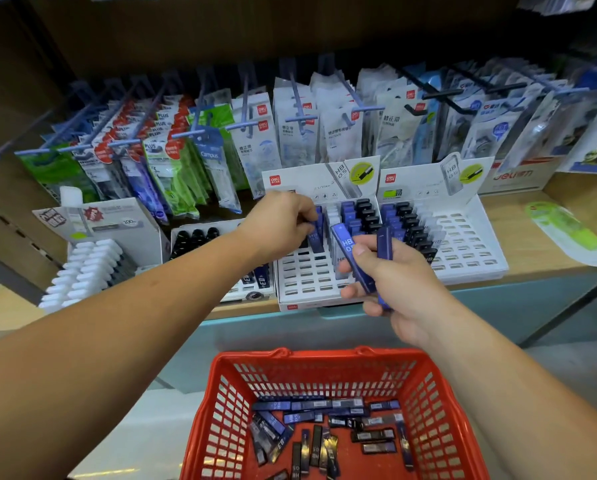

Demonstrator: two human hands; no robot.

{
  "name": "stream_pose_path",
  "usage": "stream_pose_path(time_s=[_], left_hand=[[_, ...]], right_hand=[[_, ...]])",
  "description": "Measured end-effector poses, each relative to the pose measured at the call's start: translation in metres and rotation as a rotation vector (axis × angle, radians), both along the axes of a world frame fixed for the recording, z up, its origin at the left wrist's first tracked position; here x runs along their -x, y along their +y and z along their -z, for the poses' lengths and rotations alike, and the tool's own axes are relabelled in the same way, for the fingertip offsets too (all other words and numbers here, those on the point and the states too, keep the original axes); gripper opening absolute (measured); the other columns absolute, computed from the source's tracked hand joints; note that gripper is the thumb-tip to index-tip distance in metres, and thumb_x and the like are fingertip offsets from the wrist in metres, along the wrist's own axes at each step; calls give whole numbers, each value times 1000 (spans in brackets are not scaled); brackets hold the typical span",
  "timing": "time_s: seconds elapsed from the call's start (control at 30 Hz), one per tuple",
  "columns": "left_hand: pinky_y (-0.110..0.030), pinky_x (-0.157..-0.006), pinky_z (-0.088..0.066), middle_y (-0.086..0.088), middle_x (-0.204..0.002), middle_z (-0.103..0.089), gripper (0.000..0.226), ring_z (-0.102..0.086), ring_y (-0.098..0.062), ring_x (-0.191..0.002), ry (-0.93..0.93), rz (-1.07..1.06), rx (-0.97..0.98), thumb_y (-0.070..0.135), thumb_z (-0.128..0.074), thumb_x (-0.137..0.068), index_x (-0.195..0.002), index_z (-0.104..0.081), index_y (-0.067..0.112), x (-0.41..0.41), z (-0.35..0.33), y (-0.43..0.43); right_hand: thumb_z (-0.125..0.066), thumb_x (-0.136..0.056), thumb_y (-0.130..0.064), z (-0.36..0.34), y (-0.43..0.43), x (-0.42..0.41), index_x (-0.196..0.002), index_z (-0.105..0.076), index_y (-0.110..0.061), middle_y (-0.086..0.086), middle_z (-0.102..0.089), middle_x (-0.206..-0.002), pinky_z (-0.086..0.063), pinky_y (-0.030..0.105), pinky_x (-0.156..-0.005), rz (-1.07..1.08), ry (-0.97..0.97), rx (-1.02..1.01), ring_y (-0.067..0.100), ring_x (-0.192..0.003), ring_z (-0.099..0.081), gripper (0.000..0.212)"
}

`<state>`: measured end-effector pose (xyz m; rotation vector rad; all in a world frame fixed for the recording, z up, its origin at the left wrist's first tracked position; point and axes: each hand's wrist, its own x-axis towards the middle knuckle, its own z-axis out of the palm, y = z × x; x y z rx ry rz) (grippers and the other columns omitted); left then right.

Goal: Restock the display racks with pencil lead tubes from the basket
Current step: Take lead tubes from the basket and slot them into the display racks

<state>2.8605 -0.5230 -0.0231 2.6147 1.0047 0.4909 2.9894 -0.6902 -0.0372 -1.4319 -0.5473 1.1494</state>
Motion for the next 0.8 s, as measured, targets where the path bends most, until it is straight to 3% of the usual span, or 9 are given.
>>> stream_pose_path(time_s=[0.1, 0.17, 0.23, 0.3, 0.4, 0.5, 0.6, 0.7, 0.8], left_hand=[[-36, -82, -53, -1, -94, -69, 11, -63, -20, -86, -25, 10, -60, 13, -69, -93, -97, -79, 13, -2, 5, -3], [-30, -76, -49, 3, -85, -65, 14, -60, -15, -79, -166, -49, -39, 25, -66, -97, -95, -78, 17, -3, 1, -12], [-27, -65, -50, -1, -74, -70, 24, -61, -11, -66, -283, -64, 226, 35, -66, -100, -90, -76, 16, -3, -5, -24], [-25, -55, -48, -7, -70, -71, 21, -62, -12, -60, -304, -19, 524, 28, -70, -99, -90, -76, 9, -2, -10, -37], [-25, -54, -49, -7, -73, -70, 5, -62, -13, -61, -443, -6, 657, 10, -73, -95, -98, -75, 6, 3, -15, -40], [-23, -51, -51, -9, -71, -66, 22, -64, -12, -57, -564, -142, 550, 10, -81, -89, -107, -69, 6, 15, -24, -24], [-29, -57, -59, -13, -77, -69, 26, -70, -16, -60, -464, -207, 412, 13, -88, -82, -96, -66, 11, 21, -21, -16], [-39, -78, -63, -3, -82, -74, 15, -73, -18, -77, -263, -138, 253, 11, -83, -85, -94, -72, 15, 18, -4, -20], [-37, -84, -61, 3, -84, -74, 12, -73, -15, -82, -241, -98, 202, 6, -75, -90, -100, -75, 12, 13, 6, -21]], right_hand=[[-57, -106, -20, 2, -1, 0, -113, -66, -23, 10, -77, -90, -26, 24, -40, -2, -36, 15, 18, -55, -60, 13], [-54, -107, -15, 4, 0, 1, -113, -68, -21, 9, -75, -87, -27, 24, -40, 4, -37, 8, 16, -56, -56, 17], [-53, -106, -12, 3, 2, 2, -112, -69, -21, 6, -73, -84, -26, 24, -40, 12, -36, -16, 14, -56, -53, 19], [-54, -106, -14, 1, 3, 4, -111, -70, -23, 6, -74, -86, -25, 22, -40, 8, -44, -35, 15, -55, -54, 18], [-53, -107, -31, -4, 2, 8, -112, -68, -27, 8, -77, -90, -25, 22, -39, -36, -68, -15, 20, -56, -62, 17], [-49, -103, -56, -4, -2, 8, -106, -67, -23, 9, -73, -72, -22, 20, -40, -66, -182, 103, 22, -45, -56, 38], [-46, -99, -68, -4, -5, 1, -101, -70, -14, 9, -63, -61, -20, 18, -41, -85, -205, 170, 17, -41, -34, 59], [-41, -102, -48, -4, -5, -6, -106, -70, -3, 10, -56, -60, -19, 20, -42, -94, -52, 160, 18, -42, -31, 54], [-42, -98, -25, -1, -4, -8, -111, -68, 0, 6, -53, -62, -22, 23, -41, -108, 75, 131, 17, -45, -36, 38]])
